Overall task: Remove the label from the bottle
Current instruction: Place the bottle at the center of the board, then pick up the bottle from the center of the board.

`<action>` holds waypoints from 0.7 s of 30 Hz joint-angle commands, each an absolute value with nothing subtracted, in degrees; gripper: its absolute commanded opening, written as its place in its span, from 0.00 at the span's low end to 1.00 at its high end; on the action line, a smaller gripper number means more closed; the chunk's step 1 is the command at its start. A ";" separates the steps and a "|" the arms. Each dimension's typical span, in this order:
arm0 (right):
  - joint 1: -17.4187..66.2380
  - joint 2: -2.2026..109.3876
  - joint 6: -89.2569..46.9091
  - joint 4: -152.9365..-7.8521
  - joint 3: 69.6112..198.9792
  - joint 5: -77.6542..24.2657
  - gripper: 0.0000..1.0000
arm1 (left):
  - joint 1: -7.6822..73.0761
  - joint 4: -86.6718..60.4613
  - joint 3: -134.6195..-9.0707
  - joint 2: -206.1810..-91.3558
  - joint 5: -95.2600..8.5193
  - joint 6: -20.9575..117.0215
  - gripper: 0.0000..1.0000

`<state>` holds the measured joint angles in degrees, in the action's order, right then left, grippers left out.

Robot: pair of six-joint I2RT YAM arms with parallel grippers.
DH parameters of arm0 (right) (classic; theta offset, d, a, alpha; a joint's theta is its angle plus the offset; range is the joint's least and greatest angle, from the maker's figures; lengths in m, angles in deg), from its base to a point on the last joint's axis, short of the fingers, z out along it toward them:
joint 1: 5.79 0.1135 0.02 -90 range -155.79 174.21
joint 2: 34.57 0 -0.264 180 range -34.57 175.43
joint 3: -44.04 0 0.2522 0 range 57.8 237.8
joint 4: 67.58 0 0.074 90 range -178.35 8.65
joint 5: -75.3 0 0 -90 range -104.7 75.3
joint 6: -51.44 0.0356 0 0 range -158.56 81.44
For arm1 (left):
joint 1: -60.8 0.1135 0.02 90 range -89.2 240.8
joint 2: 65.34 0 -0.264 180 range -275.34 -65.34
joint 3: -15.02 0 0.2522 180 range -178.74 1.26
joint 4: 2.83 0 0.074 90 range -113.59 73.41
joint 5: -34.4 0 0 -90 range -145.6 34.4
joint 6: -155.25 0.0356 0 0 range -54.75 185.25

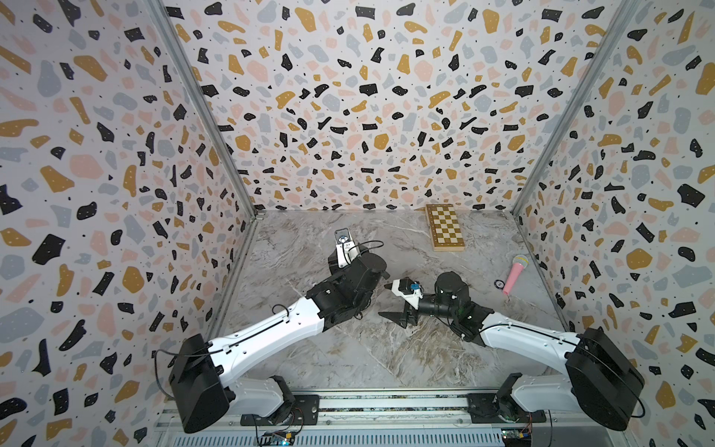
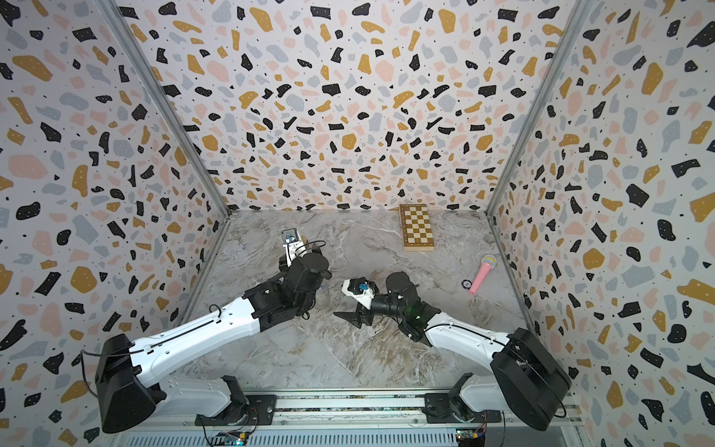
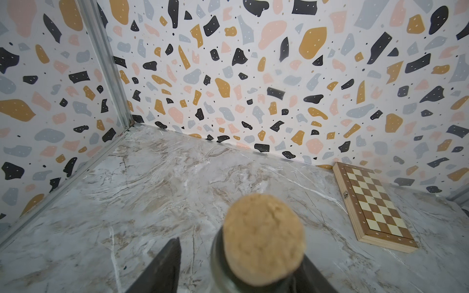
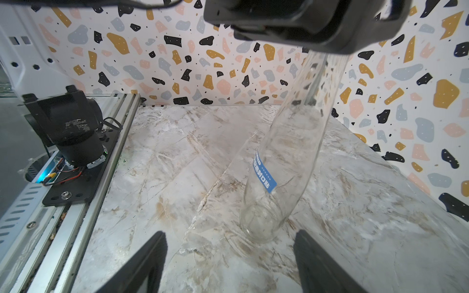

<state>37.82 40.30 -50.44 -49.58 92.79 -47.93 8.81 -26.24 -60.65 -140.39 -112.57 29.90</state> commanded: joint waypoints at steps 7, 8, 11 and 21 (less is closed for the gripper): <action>37.43 38.11 -51.66 -49.91 93.26 -48.70 0.85 | 7.70 -20.17 -53.45 -132.05 -103.91 40.33 0.97; 37.21 38.02 -51.87 -50.26 93.55 -48.84 0.85 | 7.70 -19.75 -51.64 -129.72 -100.75 42.42 0.98; 36.51 37.98 -52.07 -50.36 94.22 -49.52 0.85 | 7.69 -12.93 -43.94 -121.21 -85.75 52.15 0.99; 32.17 40.04 -54.20 -50.14 98.30 -55.58 0.85 | 11.55 -12.90 -33.72 -105.93 -65.79 69.66 1.00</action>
